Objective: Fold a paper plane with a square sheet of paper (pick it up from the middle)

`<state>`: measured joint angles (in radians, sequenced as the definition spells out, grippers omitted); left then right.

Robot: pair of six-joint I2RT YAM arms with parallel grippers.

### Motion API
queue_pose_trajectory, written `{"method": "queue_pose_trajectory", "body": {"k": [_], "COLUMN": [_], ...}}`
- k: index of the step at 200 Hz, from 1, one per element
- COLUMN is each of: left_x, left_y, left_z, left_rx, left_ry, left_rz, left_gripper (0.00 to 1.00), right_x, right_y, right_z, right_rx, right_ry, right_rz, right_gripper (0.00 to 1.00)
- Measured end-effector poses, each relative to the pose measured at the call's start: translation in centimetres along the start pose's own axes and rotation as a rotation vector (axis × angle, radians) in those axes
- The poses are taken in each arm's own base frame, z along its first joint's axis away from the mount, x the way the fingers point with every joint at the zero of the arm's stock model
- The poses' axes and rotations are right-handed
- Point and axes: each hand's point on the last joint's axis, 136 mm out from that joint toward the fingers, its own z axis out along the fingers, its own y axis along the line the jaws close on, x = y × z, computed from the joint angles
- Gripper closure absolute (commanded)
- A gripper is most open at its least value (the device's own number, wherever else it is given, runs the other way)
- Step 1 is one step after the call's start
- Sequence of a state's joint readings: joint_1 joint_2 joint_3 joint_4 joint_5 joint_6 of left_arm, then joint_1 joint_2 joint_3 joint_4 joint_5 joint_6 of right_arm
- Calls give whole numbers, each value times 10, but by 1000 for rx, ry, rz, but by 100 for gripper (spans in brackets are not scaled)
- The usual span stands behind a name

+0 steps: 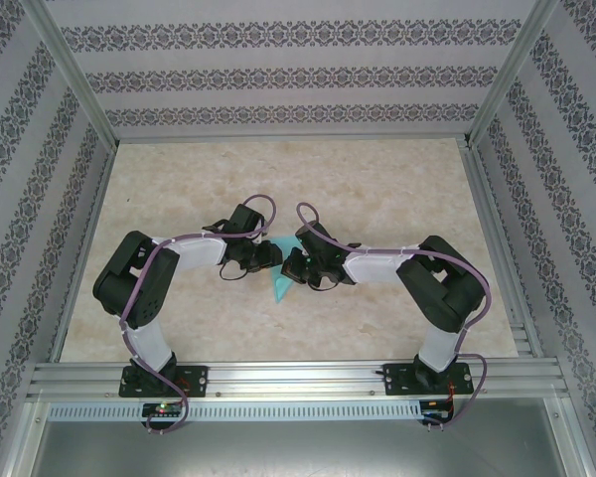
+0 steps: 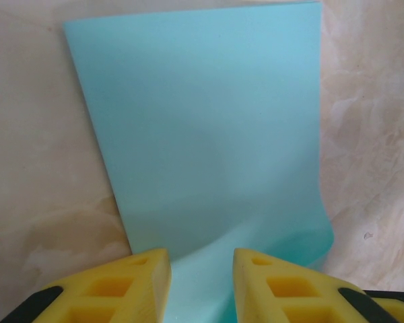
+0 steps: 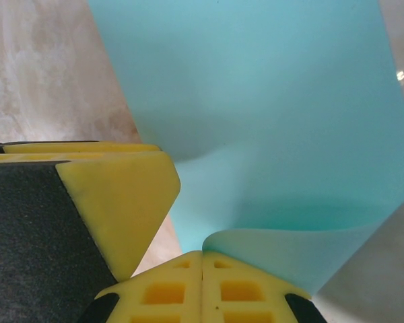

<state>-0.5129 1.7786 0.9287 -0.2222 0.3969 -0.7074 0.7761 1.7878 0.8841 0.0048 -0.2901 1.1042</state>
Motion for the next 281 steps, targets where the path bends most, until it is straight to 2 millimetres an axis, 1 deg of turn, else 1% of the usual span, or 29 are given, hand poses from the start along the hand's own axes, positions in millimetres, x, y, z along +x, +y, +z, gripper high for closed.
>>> {"method": "queue_pose_trajectory", "body": {"k": [35,67,84,96,112,140,157,199,281], "left_x": [-1,-2,-2,-4,-8,-12,-12,-6,-6], "left_y": [2,2,0,0,-1,0,1,10,9], "left_z": [0,-1,-5,-10,-16,-19,-16,0,1], "left_rx": [-8,-13,-14,-24,-37,-52,-56,-72,-66], "left_ry": [-7,-11,-17,-33,-59,-76,-69,-18,-14], "left_rz": [-1,-1,2,4,9,11,10,-8,1], "left_gripper": [67,74,76,80,81,84,87,89,89], "right_x": [-1,-1,-1,-1,-1,-1,-1,-3,-3], "right_y": [0,-2,-4,-5,-5,-5,-5,-2,-1], "right_z": [2,5,7,7,7,7,7,7,7], "right_rx": [-1,4,10,11,13,15,14,-1,-2], "right_ry": [2,10,12,12,12,12,12,4,4], "right_rz": [2,1,2,3,3,4,3,-2,-22], "right_gripper": [97,97,97,97,97,97,97,97,97]}}
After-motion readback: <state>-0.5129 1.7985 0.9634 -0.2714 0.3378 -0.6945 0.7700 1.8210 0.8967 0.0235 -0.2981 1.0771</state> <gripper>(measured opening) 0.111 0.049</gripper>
